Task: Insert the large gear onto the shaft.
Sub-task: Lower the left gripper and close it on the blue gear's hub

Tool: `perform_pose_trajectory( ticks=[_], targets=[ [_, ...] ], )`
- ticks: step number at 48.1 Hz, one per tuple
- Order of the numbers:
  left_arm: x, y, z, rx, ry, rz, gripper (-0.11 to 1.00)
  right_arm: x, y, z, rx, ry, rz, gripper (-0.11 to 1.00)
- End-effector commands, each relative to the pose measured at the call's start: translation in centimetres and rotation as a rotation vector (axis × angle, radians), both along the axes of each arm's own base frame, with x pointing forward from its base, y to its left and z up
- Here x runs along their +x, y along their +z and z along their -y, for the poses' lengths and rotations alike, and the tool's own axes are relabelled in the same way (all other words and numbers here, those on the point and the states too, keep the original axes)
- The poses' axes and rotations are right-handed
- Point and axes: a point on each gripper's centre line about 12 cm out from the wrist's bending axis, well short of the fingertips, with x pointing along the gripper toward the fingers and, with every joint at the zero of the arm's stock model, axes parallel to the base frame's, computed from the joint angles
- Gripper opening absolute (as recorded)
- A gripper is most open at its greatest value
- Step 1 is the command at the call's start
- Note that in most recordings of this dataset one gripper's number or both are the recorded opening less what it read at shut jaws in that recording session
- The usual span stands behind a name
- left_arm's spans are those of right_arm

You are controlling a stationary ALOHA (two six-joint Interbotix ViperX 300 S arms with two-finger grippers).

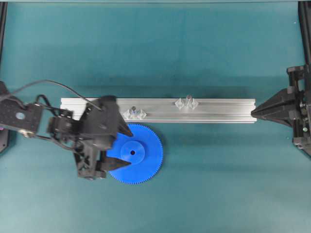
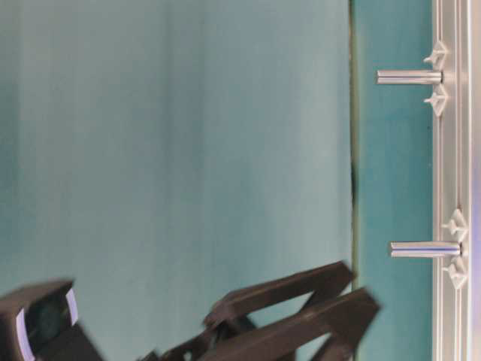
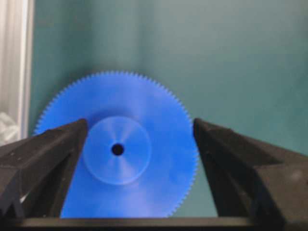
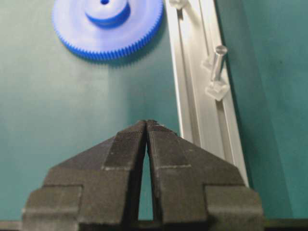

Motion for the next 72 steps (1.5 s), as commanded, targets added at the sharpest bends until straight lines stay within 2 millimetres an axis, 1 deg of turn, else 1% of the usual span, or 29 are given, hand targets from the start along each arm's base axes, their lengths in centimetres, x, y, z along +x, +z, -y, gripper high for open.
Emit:
perform_pose_trajectory(
  ticks=[1,11,17,26,33,45,55,72],
  targets=[
    [1.1,0.5,0.4,0.007,-0.009,-0.011,0.92,0.2,0.4,0.1,0.005,-0.007,0.008,0.12],
    [2.4,-1.5,0.6,0.036,-0.018,-0.117,0.92,0.1,0.3,0.1,0.005,-0.007,0.005,0.12],
    [2.8,-3.3,0.6,0.055,-0.024,-0.198,0.92,0.2,0.4,0.1,0.005,-0.007,0.006,0.12],
    [3.4,-5.4,0.6,0.070,-0.024,-0.280,0.92,0.1,0.4,0.1,0.005,-0.007,0.006,0.12],
    [3.9,-5.7,0.3,0.073,-0.018,-0.282,0.92,0.1,0.5,0.1,0.007,-0.008,0.012,0.12],
    [3.9,-6.5,-0.4,0.077,-0.005,-0.311,0.92,-0.3,0.6,0.1,0.010,-0.010,0.029,0.12],
    [4.1,-7.7,-0.5,0.081,-0.002,-0.344,0.92,-0.4,0.6,0.1,0.010,-0.010,0.032,0.12],
    [4.7,-8.6,-0.4,0.083,-0.003,-0.362,0.92,-0.5,0.4,0.1,0.009,-0.009,0.028,0.12]
  ],
)
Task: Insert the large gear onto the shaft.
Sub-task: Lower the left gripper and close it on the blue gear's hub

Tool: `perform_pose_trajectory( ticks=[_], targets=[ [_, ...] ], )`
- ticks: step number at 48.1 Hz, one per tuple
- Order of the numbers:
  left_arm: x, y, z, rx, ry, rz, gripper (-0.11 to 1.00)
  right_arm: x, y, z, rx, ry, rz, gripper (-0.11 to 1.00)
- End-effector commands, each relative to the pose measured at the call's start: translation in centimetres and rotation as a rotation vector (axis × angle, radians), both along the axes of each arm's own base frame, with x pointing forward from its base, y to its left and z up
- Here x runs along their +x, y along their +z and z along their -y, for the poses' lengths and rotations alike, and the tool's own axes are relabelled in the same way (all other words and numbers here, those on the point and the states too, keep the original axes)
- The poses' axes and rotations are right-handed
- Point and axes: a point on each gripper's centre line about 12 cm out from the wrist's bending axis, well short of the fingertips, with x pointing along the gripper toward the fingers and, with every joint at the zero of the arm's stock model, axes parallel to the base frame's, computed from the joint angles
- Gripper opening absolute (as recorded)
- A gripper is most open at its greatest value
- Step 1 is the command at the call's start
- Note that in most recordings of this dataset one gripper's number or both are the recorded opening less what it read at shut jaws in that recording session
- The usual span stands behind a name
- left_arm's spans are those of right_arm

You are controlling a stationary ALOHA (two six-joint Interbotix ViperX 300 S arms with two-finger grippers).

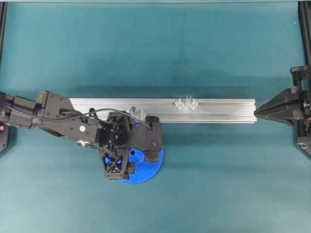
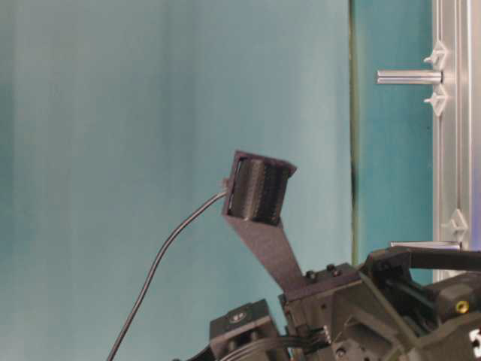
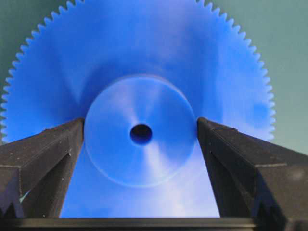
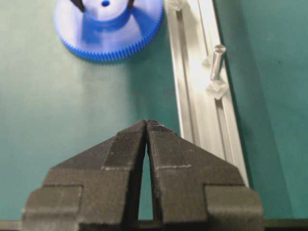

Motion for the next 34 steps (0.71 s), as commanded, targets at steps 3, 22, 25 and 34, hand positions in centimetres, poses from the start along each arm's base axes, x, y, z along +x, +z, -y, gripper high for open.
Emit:
perform_pose_trajectory(
  ticks=[3,22,25,34],
  targets=[
    [0.5,0.5,0.0,-0.001,0.002,0.015,0.92,0.2,0.2,0.0,0.006,-0.006,0.005,0.12],
    [0.2,-0.4,-0.1,0.003,0.004,-0.020,0.91,0.1,0.1,0.0,0.006,-0.006,0.003,0.12],
    [0.2,-0.4,-0.1,0.003,0.004,-0.021,0.90,0.1,0.1,0.0,0.006,-0.006,0.001,0.12],
    [0.3,0.1,0.0,0.004,0.003,-0.018,0.77,0.1,0.1,0.0,0.006,-0.006,0.006,0.12]
  ],
)
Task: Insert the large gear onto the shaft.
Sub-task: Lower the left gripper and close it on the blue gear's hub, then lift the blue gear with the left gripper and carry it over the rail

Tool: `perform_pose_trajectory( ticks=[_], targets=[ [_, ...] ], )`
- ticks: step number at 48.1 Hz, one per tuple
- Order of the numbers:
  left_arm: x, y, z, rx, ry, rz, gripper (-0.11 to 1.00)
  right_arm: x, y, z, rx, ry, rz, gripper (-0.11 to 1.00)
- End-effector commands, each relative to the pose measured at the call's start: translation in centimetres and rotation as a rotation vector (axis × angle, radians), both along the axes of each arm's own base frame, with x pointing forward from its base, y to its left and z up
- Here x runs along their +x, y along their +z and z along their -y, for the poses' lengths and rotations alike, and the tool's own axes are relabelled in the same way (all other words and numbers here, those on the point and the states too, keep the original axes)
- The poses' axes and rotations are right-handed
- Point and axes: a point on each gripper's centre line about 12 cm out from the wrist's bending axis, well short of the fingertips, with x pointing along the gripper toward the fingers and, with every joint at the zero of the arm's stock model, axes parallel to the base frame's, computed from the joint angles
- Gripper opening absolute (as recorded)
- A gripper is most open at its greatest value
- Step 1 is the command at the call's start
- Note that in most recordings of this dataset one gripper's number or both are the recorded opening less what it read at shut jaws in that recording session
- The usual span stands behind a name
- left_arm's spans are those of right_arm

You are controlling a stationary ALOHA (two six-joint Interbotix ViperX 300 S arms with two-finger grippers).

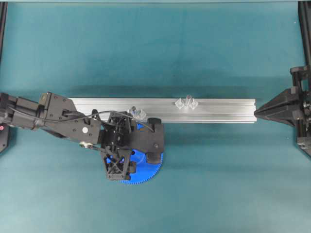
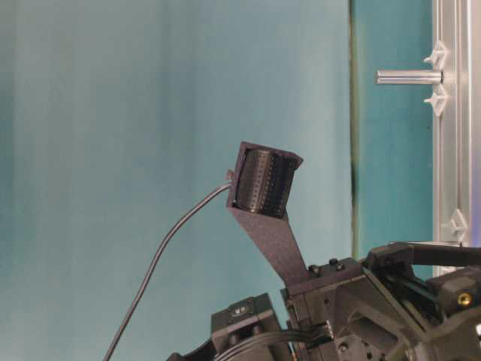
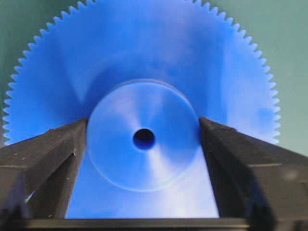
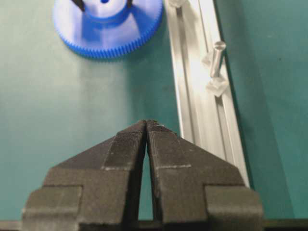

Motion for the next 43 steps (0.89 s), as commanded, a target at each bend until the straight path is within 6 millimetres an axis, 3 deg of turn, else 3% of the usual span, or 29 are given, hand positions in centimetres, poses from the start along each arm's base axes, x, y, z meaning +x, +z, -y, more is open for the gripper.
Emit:
perform_pose_trajectory(
  ticks=[1,17,38,43],
  targets=[
    [0.2,0.6,-0.2,-0.001,0.005,0.015,0.77,0.2,0.3,0.0,0.005,-0.006,0.009,0.12],
    [1.0,2.6,-0.1,-0.004,-0.001,0.064,0.77,0.0,0.5,0.0,0.005,-0.006,0.023,0.12],
    [3.6,7.6,0.2,0.078,-0.152,0.201,0.77,-0.1,0.9,0.0,0.004,-0.007,0.057,0.12],
    [4.2,9.1,-0.5,0.088,-0.147,0.233,0.77,-0.1,0.9,0.0,0.004,-0.007,0.061,0.12]
  ],
)
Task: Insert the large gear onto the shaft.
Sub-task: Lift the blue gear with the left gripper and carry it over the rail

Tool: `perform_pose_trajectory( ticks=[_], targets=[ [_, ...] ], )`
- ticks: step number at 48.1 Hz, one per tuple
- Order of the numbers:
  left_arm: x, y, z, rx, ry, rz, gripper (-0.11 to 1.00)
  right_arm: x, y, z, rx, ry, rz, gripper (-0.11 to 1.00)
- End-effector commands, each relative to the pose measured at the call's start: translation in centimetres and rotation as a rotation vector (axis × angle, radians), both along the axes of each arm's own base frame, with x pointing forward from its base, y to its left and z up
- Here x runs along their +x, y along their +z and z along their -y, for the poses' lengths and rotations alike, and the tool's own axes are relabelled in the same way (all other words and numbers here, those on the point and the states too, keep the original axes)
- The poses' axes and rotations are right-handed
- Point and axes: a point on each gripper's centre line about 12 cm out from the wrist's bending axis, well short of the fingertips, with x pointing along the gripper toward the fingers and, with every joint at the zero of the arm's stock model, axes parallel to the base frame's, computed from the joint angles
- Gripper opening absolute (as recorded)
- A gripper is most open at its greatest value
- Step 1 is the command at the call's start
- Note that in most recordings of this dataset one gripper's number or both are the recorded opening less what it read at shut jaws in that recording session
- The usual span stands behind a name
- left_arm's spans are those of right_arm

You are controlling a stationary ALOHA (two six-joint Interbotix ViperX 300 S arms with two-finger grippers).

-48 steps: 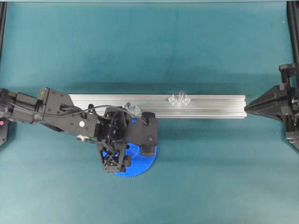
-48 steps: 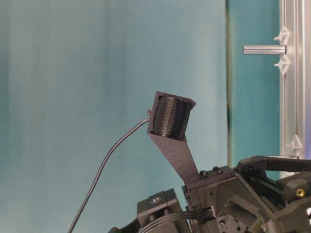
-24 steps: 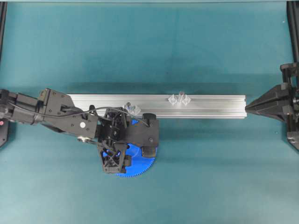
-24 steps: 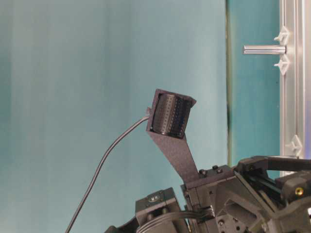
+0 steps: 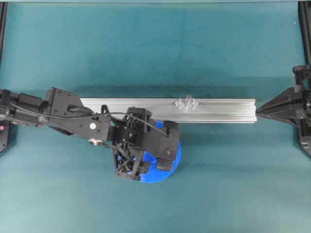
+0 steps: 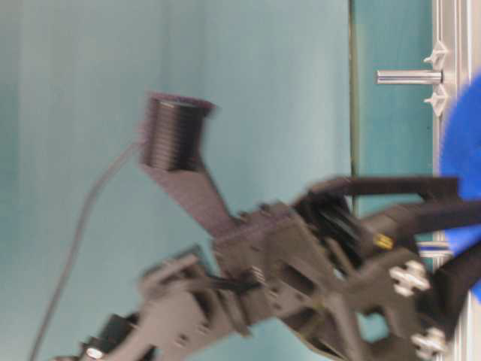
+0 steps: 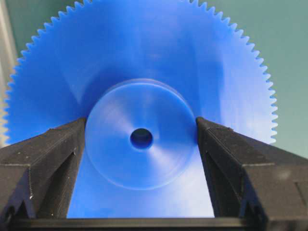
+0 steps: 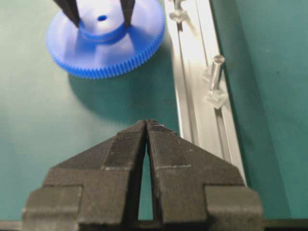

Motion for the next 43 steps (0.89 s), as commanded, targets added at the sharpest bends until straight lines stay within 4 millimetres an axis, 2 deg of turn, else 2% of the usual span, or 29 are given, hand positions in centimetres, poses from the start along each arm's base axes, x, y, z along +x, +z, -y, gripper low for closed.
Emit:
perform_pose_trajectory(
  ticks=[1,12,20,29,43],
  targets=[
    [0.9,4.4,-0.7,-0.006,0.012,0.110,0.77,0.1,0.4,0.0,0.005,-0.005,0.015,0.12],
    [2.3,7.7,-3.4,0.026,0.030,0.200,0.77,0.0,0.6,0.0,0.005,-0.005,0.029,0.12],
    [3.3,8.9,-5.5,0.088,0.009,0.237,0.77,-0.2,0.9,0.0,0.005,-0.005,0.043,0.12],
    [4.8,8.9,-7.2,0.139,-0.012,0.246,0.77,-0.3,0.8,0.0,0.005,-0.005,0.046,0.12],
    [6.8,6.8,-9.0,0.154,0.007,0.218,0.77,-0.4,0.8,0.0,0.004,-0.005,0.049,0.12]
  ],
)
